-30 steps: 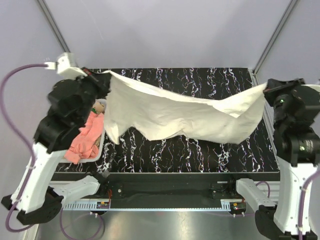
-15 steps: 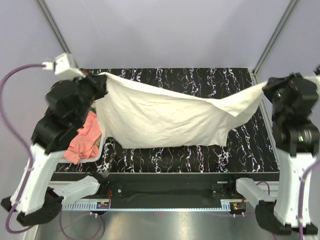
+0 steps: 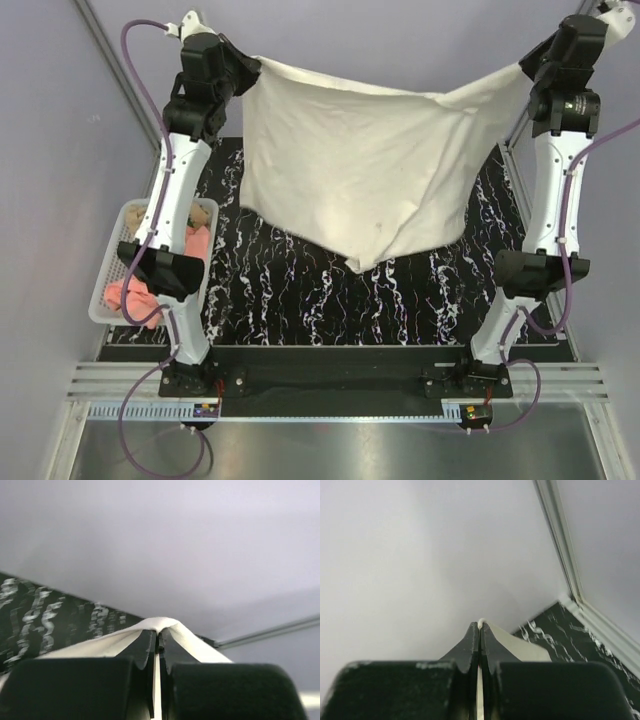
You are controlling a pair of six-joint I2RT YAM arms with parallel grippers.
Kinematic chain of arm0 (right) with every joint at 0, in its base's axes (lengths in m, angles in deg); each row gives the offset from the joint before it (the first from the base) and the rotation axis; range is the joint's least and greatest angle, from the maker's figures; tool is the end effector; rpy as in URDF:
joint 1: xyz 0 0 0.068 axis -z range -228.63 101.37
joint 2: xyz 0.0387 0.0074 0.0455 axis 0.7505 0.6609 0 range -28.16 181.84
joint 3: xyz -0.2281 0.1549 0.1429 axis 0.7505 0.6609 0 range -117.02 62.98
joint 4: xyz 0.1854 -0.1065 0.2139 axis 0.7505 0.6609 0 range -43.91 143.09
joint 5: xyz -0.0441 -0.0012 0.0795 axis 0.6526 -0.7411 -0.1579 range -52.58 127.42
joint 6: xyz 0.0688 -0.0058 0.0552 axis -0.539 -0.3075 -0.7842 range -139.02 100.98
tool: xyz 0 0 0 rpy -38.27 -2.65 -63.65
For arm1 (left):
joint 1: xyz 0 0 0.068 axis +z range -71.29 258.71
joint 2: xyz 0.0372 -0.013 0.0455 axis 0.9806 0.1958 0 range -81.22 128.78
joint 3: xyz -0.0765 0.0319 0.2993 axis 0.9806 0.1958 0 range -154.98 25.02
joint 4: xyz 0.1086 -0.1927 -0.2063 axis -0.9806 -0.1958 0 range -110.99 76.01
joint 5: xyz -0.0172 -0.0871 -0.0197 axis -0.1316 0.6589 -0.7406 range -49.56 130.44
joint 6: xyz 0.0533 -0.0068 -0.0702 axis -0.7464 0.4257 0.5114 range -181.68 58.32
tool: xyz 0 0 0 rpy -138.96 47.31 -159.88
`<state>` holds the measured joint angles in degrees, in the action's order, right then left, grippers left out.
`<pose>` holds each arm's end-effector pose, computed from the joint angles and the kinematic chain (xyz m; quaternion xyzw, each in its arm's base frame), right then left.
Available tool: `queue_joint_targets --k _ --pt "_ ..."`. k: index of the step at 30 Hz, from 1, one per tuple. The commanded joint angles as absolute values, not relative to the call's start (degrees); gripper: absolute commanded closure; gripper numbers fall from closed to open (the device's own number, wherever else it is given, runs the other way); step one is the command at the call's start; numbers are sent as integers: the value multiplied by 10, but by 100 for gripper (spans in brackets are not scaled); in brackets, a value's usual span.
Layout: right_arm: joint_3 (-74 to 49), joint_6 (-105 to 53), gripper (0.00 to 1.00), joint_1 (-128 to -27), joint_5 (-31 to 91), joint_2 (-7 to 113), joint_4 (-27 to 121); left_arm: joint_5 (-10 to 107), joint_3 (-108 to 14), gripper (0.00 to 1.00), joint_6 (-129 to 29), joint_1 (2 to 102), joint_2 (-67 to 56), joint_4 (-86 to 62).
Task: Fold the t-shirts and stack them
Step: Flatten the tshirt out
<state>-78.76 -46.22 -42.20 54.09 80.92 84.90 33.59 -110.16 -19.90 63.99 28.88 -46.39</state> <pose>0.4723 -0.0759 0.5898 0.3057 0.6767 0.0131 0.6697 0.4963 -0.1207 0.5551 -0.2137 0.7195 -0.2726 0.6020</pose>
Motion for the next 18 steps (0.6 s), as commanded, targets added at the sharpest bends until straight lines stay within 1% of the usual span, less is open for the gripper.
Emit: queue_joint_targets --k 1,2,3,4,5,7,8,9,10,12,14,18 --pt "-874 -445 100 -404 523 736 814 424 -1187 100 -150 649 230 -381" --pt "-860 -453 100 -404 532 716 817 431 -1153 100 -145 648 215 -375" --pt "-845 -470 100 -404 543 696 826 433 -1128 100 -143 648 173 -370" --pt "-815 -478 100 -404 545 656 830 436 -1100 100 -142 648 150 -357" --pt "-799 -485 100 -404 545 634 834 440 -1041 100 -142 649 121 -350" --pt "-758 -501 100 -404 542 571 855 451 -979 100 -140 648 40 -329" --pt "-746 -507 100 -404 542 550 875 454 -924 100 -138 649 13 -327" --pt "-734 -515 100 -404 535 529 885 457 -898 100 -136 648 -39 -326" --pt "-713 -521 100 -404 532 489 898 468 -848 100 -134 648 -64 -324" --pt "-692 -538 100 -404 532 432 939 479 -800 100 -126 648 -115 -324" --pt "-668 -544 100 -404 536 400 979 507 -743 100 -120 648 -178 -326" --pt "-653 -552 100 -404 538 337 1056 534 -696 100 -116 647 -249 -363"
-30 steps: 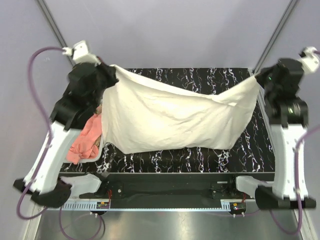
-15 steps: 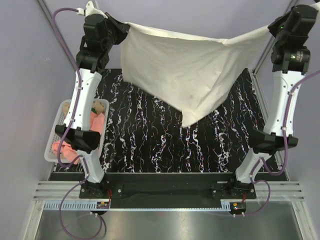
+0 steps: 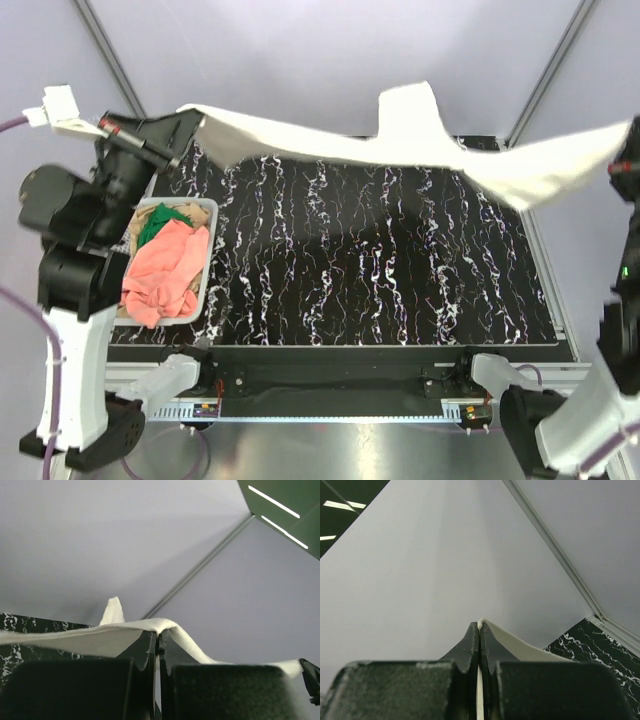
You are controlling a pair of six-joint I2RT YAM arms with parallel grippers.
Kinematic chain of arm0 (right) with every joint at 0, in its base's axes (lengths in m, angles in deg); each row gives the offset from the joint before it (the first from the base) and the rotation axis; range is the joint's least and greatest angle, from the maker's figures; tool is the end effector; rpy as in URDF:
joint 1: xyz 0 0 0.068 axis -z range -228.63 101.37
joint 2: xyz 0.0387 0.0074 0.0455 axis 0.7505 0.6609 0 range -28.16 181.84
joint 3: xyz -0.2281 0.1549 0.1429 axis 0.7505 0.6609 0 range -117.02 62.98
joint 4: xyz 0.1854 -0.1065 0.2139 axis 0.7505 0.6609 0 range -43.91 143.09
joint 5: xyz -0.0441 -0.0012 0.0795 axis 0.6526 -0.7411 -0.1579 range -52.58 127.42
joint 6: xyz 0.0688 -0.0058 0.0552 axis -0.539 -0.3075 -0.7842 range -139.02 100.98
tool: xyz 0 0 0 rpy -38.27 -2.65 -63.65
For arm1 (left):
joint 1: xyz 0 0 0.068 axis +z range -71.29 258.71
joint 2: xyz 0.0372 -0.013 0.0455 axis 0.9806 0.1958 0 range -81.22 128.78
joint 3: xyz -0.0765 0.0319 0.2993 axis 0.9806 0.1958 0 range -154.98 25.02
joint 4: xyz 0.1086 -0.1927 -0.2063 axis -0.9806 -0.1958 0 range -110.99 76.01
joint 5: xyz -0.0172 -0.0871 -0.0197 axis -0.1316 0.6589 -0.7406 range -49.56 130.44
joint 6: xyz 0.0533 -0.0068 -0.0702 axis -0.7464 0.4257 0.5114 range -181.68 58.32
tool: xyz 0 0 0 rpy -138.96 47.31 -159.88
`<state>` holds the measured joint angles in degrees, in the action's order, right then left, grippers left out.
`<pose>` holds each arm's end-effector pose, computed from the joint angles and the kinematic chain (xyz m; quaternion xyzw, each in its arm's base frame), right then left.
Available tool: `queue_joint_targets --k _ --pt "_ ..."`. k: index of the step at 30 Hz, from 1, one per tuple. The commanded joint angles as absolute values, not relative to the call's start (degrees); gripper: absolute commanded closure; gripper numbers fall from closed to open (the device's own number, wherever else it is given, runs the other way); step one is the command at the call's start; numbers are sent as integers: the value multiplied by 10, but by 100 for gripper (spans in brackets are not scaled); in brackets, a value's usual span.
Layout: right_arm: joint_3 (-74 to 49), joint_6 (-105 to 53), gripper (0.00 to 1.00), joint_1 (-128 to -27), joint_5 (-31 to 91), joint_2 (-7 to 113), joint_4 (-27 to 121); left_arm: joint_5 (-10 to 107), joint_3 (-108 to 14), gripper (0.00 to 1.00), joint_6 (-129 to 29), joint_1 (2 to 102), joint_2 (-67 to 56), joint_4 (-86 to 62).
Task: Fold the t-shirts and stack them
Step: Flatten the tshirt out
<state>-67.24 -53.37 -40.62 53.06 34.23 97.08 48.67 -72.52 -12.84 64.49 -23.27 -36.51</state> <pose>0.0725 -0.0316 0.7149 0.3152 0.5110 0.1023 0.7931 0.1799 -0.0572 0.6447 -0.1213 0.5832 -0.4558 0.6614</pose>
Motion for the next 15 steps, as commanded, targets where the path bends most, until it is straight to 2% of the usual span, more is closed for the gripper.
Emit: queue_joint_targets --k 1,4,10,15 --pt "-640 -551 100 -404 533 331 1063 539 -692 100 -120 647 -258 -387" --pt "-613 -547 100 -404 524 325 1085 548 -708 100 -145 647 -261 -459" --pt "-594 -540 100 -404 500 379 1068 534 -710 100 -171 647 -201 -484" --pt "-519 -522 100 -404 500 457 894 501 -784 100 -190 649 -72 -470"
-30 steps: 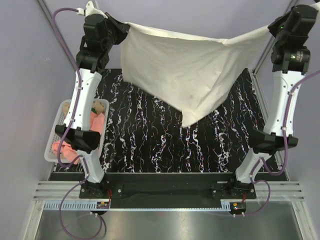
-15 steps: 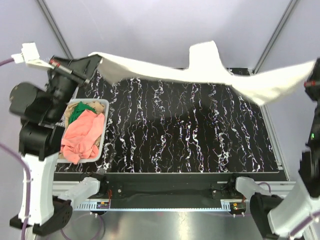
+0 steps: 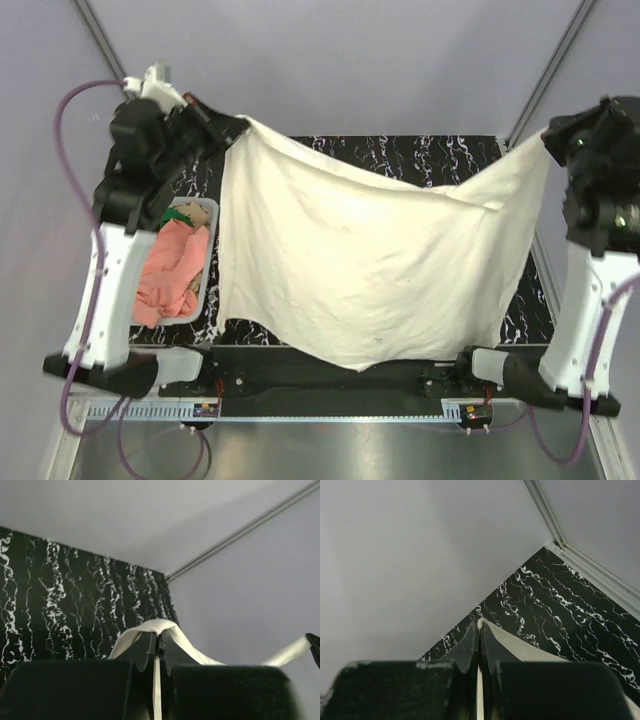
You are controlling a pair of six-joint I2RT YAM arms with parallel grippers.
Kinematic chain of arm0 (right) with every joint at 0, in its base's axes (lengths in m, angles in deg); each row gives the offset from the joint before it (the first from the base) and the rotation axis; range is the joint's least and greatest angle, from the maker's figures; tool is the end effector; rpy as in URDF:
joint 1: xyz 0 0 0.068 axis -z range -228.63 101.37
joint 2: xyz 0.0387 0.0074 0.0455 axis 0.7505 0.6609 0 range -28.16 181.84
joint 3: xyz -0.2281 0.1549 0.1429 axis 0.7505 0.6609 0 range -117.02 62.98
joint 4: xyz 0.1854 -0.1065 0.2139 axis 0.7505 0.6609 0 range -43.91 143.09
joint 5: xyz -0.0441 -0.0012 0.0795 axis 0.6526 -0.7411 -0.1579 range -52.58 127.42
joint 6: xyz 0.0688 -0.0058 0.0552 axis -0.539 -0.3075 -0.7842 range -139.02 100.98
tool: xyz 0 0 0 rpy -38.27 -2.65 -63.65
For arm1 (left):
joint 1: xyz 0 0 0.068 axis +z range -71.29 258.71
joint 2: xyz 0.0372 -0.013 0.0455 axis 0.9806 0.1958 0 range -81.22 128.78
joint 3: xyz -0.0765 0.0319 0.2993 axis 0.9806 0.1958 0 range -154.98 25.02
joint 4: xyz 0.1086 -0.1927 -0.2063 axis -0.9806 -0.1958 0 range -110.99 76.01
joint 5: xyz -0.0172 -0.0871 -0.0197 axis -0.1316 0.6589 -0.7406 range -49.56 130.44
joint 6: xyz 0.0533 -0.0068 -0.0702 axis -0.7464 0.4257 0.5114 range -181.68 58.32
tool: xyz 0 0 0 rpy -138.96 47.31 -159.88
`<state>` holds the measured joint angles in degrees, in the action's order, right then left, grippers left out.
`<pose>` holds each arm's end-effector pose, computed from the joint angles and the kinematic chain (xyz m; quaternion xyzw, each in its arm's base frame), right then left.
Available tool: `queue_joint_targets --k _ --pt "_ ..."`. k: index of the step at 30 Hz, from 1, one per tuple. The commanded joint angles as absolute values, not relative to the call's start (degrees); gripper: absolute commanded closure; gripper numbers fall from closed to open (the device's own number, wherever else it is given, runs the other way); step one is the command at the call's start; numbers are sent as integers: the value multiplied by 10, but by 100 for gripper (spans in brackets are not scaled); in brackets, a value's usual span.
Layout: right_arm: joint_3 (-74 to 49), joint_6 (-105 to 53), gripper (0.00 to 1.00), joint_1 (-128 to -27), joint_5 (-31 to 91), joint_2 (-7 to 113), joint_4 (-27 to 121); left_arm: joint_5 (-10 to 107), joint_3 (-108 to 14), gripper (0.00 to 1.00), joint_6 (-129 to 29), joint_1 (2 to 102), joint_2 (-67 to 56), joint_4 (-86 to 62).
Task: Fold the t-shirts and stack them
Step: Flatten the tshirt out
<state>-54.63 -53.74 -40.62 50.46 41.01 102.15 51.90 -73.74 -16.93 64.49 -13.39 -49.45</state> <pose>0.2035 -0.0465 0.6321 0.3421 0.6690 0.0680 0.6563 0.2606 -0.0822 0.5817 -0.1270 0.7229 -0.3962 0.5516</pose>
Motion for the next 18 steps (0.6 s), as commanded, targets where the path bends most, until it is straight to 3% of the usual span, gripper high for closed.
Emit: queue_joint_targets --k 1,5,10,13,18 --pt "-521 -521 100 -404 504 476 869 494 -823 100 -184 652 -20 -444" --pt "-575 -498 100 -404 479 579 772 522 -961 100 -131 674 144 -406" --pt "-796 -452 100 -402 472 695 822 586 -1175 100 -61 689 271 -397" --pt "-892 -428 100 -399 483 713 844 597 -1185 100 -50 689 270 -382" --pt "-821 -411 100 -399 482 635 838 636 -1070 100 -70 696 177 -354"
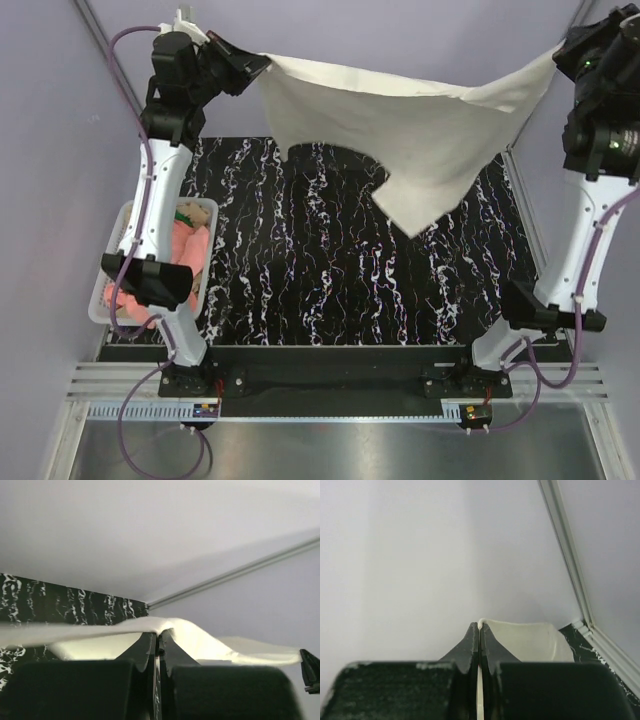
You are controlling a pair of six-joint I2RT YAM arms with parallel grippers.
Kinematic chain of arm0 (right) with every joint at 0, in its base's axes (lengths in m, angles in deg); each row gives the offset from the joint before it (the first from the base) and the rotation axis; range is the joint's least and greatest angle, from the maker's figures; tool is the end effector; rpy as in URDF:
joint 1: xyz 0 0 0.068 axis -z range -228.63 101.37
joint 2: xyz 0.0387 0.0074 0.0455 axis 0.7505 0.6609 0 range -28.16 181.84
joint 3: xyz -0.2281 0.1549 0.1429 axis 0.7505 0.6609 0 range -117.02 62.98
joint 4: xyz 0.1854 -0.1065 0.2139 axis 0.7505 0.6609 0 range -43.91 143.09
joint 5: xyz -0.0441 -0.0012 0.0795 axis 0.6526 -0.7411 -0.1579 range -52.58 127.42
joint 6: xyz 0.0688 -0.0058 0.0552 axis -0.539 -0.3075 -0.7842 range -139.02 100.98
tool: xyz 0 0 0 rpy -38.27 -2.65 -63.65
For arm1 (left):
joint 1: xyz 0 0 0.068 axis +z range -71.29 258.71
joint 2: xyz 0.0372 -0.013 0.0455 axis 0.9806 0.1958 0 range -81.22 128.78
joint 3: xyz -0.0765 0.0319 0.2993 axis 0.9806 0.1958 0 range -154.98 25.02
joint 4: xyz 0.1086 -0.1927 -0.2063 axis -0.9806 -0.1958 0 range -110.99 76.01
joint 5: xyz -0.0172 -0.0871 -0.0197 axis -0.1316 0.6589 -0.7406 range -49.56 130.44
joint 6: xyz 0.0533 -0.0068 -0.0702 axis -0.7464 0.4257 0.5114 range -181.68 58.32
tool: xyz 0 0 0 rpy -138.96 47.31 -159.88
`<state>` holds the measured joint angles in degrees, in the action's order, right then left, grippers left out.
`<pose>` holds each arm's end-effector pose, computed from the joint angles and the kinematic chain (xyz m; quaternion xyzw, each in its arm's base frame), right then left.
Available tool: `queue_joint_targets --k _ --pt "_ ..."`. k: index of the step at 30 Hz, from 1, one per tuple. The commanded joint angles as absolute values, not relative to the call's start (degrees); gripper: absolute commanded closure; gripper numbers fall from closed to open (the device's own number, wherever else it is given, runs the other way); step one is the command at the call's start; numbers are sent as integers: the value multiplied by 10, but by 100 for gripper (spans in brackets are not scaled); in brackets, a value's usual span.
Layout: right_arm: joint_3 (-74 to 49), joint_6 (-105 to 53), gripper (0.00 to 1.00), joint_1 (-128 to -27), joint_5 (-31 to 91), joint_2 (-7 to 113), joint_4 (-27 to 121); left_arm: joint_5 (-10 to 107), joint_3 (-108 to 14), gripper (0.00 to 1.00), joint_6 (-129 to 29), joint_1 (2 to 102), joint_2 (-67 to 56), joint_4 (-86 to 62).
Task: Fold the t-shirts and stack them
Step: Flatten the tshirt out
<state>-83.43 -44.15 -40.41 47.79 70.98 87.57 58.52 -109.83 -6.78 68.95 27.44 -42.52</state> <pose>0.3644 -0.0669 0.6803 0.2559 0.6204 0.0487 0.7398 0.4864 -0.1084 0.5755 -0.1729 0.6997 -0.4615 0.5173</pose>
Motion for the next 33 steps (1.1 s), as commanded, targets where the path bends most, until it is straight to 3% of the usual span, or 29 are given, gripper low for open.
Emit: queue_joint_targets --k 1,7,15,24,33 --pt "-791 -410 100 -399 482 617 840 642 -1012 100 -88 696 159 -353" --pt "-455 -438 100 -398 546 428 834 629 -736 100 -143 692 13 -344" --pt "-87 -543 100 -399 489 216 880 605 -410 100 -205 667 -109 -332" --pt "52 -603 100 -399 527 143 1006 581 -172 100 -216 639 -164 -324" --pt "106 -612 100 -399 492 125 1030 546 -112 100 -213 638 -159 -324"
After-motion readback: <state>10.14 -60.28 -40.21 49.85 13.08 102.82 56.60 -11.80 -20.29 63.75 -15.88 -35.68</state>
